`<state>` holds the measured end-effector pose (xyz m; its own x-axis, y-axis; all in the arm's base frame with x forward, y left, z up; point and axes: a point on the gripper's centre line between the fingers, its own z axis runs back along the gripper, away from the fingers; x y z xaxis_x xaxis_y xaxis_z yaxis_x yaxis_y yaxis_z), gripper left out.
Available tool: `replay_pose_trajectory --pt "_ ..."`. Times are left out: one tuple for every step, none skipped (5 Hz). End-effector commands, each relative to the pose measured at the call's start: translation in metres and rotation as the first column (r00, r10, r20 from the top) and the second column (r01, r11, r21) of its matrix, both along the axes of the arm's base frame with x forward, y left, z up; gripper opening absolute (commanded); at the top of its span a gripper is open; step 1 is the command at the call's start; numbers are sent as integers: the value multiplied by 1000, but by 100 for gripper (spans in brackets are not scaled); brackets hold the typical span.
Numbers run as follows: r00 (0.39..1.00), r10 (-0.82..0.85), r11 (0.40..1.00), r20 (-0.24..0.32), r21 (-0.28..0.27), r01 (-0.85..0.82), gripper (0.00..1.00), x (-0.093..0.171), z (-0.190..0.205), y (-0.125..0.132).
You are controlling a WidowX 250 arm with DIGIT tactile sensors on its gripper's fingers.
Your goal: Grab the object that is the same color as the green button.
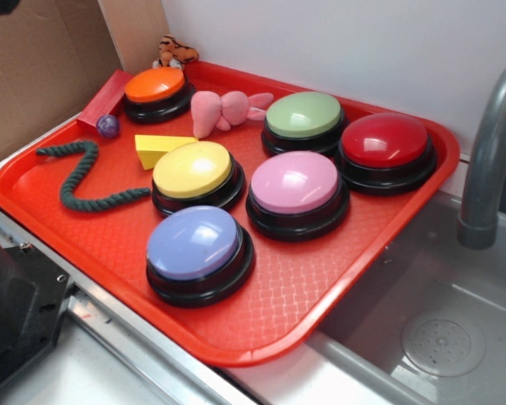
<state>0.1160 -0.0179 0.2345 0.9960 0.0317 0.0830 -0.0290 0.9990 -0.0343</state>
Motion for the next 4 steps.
replay_pose_trajectory --pt "1000 0 1000 0 0 0 100 0 0 0" --pt "991 130 991 26 -29 -129 100 10 -17 21" --pt "954 297 955 45 -25 -296 100 19 -44 48" --pt "901 432 902 44 -33 -431 100 18 -75 77"
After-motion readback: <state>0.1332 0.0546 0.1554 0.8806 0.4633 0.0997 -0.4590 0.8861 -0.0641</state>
